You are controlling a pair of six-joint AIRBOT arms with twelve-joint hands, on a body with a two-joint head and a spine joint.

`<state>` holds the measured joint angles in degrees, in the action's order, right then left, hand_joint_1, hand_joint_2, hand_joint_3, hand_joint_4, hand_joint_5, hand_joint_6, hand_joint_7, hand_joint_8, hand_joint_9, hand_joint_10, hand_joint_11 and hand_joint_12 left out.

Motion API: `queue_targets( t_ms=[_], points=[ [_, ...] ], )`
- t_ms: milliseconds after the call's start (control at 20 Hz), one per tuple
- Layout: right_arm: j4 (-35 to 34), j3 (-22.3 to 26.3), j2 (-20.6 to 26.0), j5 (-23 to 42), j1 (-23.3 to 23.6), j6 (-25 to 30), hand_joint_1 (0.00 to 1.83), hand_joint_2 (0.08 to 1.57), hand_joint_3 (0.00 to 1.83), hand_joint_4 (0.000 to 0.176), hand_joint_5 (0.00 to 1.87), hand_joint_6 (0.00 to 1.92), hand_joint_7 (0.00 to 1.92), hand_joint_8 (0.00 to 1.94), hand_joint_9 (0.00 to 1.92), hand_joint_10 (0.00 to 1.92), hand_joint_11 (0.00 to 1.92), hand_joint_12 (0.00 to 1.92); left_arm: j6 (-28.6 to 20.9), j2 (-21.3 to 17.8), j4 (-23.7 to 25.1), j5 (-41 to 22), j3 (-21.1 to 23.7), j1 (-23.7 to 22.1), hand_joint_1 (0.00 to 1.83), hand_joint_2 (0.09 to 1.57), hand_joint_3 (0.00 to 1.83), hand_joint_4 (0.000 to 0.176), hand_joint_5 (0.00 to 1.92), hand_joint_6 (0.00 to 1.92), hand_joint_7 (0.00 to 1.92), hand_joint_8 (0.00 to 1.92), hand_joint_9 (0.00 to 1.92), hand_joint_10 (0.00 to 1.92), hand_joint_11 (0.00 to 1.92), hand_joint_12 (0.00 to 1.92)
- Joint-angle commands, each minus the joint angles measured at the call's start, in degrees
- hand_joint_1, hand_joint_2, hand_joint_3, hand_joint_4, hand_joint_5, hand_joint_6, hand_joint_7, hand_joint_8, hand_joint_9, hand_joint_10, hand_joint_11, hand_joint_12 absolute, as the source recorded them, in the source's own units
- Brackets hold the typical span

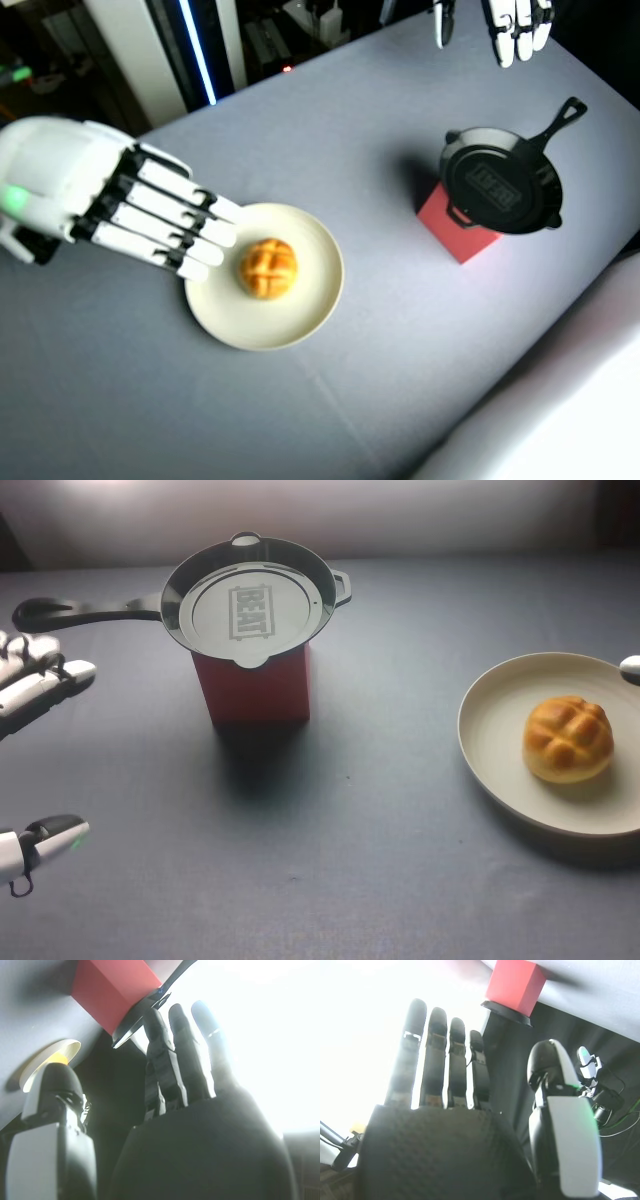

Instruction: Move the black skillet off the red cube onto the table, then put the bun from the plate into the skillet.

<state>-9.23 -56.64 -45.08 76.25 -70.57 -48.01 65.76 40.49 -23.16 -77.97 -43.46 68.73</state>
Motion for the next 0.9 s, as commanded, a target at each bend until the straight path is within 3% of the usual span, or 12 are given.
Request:
queue_targets(
  t_ms=[0,50,200,250,350,400,450,500,550,650,700,850],
  points=[
    [-1.02,-0.33,0.06,6.78,0.49,0.32,0.64,1.26,0.00,0.071,0.37,0.00,0.34,0.00,0.32,0.00,0.19,0.32,0.03,-0.22,0.17,-6.79,-0.24,-0.65,0.67,0.98,0.01,0.053,0.29,0.00,0.14,0.00,0.12,0.00,0.00,0.48],
    [-1.02,-0.33,0.06,6.78,0.50,0.34,0.64,1.26,0.00,0.071,0.37,0.00,0.34,0.00,0.32,0.00,0.20,0.32,0.02,-0.21,0.17,-6.80,-0.21,-0.67,0.66,0.98,0.00,0.071,0.28,0.00,0.15,0.00,0.11,0.00,0.00,0.44],
    [-1.02,-0.32,0.06,6.78,0.50,0.44,0.64,1.26,0.00,0.072,0.37,0.00,0.35,0.00,0.32,0.00,0.21,0.29,0.01,-0.18,0.17,-6.66,-0.21,-0.71,0.60,0.99,0.00,0.043,0.28,0.00,0.16,0.00,0.15,0.01,0.00,0.57],
    [-1.02,-0.32,0.06,6.78,0.51,0.45,0.62,1.26,0.00,0.068,0.37,0.00,0.35,0.00,0.32,0.00,0.21,0.29,0.01,-0.10,0.16,-6.45,-0.44,-0.83,0.61,0.99,0.00,0.048,0.29,0.00,0.16,0.00,0.16,0.00,0.00,0.56],
    [-1.02,-0.32,0.06,6.77,0.55,0.45,0.61,1.26,0.00,0.060,0.37,0.00,0.36,0.00,0.33,0.00,0.24,0.23,0.02,0.25,-0.24,-5.35,-1.65,-1.95,0.63,1.00,0.00,0.025,0.29,0.00,0.19,0.00,0.12,0.01,0.00,0.37],
    [-1.02,-0.32,0.05,6.77,0.61,0.45,0.65,1.26,0.00,0.065,0.37,0.00,0.35,0.00,0.32,0.00,0.23,0.22,0.02,0.77,-0.53,-4.27,-2.82,-3.29,0.66,1.00,0.00,0.040,0.30,0.00,0.20,0.00,0.12,0.00,0.00,0.31],
    [-1.02,-0.32,-0.01,6.76,0.65,0.45,0.64,1.26,0.00,0.072,0.37,0.00,0.35,0.00,0.32,0.00,0.23,0.22,0.03,1.44,-0.69,-2.85,-4.11,-5.23,0.72,1.01,0.00,0.042,0.31,0.00,0.21,0.00,0.12,0.00,0.00,0.27],
    [-1.02,-0.32,-0.03,6.76,0.65,0.45,0.64,1.27,0.00,0.069,0.37,0.00,0.35,0.00,0.32,0.00,0.23,0.22,0.19,2.54,-0.88,-0.70,-5.94,-8.21,0.73,1.03,0.01,0.059,0.29,0.00,0.19,0.00,0.09,0.00,0.00,0.17],
    [-1.02,-0.33,-0.03,6.76,0.62,0.45,0.64,1.27,0.00,0.068,0.37,0.00,0.35,0.00,0.32,0.00,0.24,0.22,0.91,3.51,-1.14,1.61,-7.52,-11.02,0.73,1.04,0.00,0.062,0.29,0.00,0.19,0.00,0.09,0.00,0.00,0.13],
    [-1.02,-0.38,-0.03,6.76,0.50,0.45,0.65,1.27,0.00,0.060,0.38,0.00,0.35,0.00,0.32,0.00,0.23,0.22,3.92,5.84,-2.24,8.08,-11.02,-16.89,0.75,1.06,0.00,0.077,0.29,0.00,0.19,0.00,0.12,0.00,0.00,0.25],
    [-1.02,-0.42,-0.05,6.76,0.42,0.44,0.64,1.26,0.00,0.067,0.38,0.00,0.37,0.00,0.34,0.01,0.24,0.22,5.12,7.38,-3.11,11.49,-13.09,-19.70,0.71,1.04,0.00,0.087,0.28,0.00,0.18,0.00,0.12,0.00,0.00,0.28],
    [-1.00,-0.47,-0.11,6.76,0.22,0.44,0.64,1.27,0.00,0.065,0.38,0.00,0.37,0.00,0.34,0.01,0.25,0.22,6.70,10.93,-5.37,18.49,-18.65,-25.17,0.68,1.01,0.00,0.092,0.25,0.00,0.16,0.00,0.08,0.00,0.00,0.19]
  ],
)
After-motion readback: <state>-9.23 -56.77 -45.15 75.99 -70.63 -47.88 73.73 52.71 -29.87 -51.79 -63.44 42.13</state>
